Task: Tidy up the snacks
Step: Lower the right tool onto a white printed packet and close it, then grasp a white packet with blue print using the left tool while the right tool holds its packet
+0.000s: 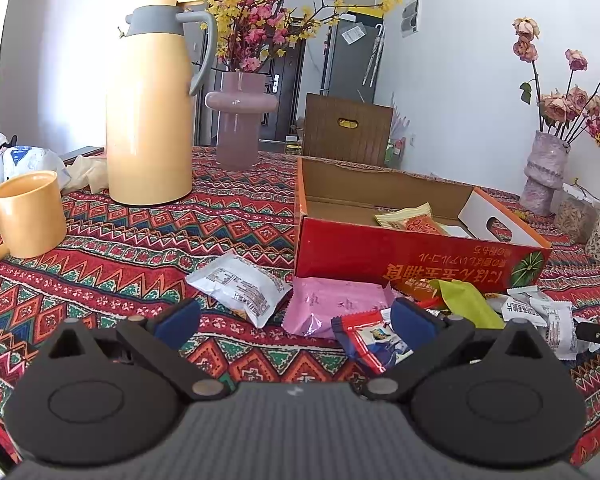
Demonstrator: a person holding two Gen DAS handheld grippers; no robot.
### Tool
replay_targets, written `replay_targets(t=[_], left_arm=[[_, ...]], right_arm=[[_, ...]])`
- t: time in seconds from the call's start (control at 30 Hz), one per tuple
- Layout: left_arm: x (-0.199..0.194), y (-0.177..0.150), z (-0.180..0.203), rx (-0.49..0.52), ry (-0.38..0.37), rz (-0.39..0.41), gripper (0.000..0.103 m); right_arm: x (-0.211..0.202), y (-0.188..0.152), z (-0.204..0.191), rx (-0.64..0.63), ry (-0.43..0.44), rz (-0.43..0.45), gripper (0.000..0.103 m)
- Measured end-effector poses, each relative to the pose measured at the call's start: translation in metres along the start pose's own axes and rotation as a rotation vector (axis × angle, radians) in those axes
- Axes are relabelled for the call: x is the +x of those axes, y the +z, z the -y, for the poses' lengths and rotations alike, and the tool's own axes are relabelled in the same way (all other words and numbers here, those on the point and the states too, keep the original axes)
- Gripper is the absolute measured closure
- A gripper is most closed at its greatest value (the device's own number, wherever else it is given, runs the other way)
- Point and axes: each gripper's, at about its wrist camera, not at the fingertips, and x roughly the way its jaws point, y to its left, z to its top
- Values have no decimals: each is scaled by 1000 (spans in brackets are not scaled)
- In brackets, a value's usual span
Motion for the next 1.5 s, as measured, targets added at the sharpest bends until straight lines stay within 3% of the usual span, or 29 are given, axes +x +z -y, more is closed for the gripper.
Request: replay_targets(t=[0.17, 0.3, 0.67, 0.83, 1.5], left_arm=[[1, 0, -1, -2, 6, -3, 0], [1, 1, -2, -3, 10, -4, 0], [4, 1, -3, -4, 10, -14, 0], [4, 2, -5, -9, 17, -16, 0], [19, 5, -17, -15, 74, -52, 0]], right_arm=[[12, 3, -2, -46, 4, -32, 36], [23, 3, -4, -68, 15, -68, 50], [20, -2, -1, -30, 18, -41, 57], [13, -1, 1, 7, 24, -11, 67], [-1, 8, 21, 97, -12, 73, 68]])
